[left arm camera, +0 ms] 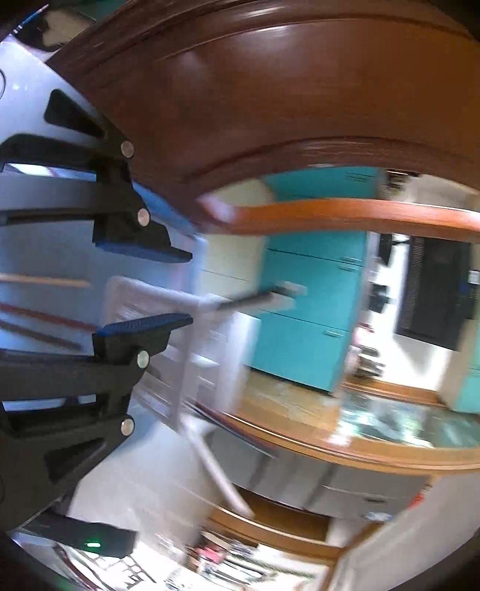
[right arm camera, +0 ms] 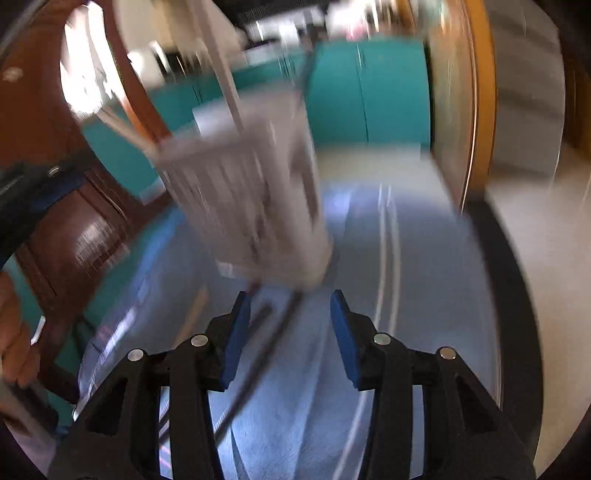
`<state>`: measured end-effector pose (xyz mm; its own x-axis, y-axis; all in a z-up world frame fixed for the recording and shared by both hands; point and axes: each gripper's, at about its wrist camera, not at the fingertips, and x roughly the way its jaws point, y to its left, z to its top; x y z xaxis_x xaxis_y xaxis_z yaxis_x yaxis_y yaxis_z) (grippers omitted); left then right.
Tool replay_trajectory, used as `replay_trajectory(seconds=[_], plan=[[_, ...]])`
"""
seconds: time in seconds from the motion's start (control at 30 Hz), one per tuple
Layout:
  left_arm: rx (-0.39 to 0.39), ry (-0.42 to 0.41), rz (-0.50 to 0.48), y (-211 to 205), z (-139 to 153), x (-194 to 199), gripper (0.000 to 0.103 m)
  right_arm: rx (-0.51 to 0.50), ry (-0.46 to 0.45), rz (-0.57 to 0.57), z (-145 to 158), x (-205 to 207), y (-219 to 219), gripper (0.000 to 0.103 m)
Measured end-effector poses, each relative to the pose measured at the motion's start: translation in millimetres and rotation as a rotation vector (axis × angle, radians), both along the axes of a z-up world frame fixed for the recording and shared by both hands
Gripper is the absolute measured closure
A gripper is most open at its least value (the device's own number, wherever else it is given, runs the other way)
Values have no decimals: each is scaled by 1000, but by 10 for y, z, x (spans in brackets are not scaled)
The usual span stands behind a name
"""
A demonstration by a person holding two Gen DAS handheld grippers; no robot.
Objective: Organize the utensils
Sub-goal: 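Withdraw both tools from the basket back toward the remaining chopsticks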
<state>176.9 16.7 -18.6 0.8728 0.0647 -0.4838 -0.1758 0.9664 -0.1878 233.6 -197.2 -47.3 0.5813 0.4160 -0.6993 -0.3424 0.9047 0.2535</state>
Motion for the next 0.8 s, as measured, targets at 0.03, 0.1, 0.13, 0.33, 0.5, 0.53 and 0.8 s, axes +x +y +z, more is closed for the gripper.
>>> replay_trajectory(seconds=[0.03, 0.1, 0.13, 0.33, 0.5, 0.53, 0.8], plan=[[-2, 40, -1, -3, -87, 30, 74, -4, 29, -5, -55, 39, 15, 58], [7, 90, -1, -27, -204, 57, 74, -23, 71, -4, -163, 109, 67, 58], [22, 106, -1, -54, -255, 66, 74, -44, 74, -11, -197, 134, 104, 58], [75, 134, -5, -145, -383, 90, 69, -119, 85, -1, -356, 156, 282, 58], [106, 153, -2, -141, -445, 65, 66, -218, 38, 0, -428, 66, 416, 69], [109, 162, -2, -136, -465, 73, 66, -224, 41, 4, -421, 55, 409, 80], [127, 258, 7, -117, -705, 200, 61, -205, 94, 31, -406, 102, 237, 93]])
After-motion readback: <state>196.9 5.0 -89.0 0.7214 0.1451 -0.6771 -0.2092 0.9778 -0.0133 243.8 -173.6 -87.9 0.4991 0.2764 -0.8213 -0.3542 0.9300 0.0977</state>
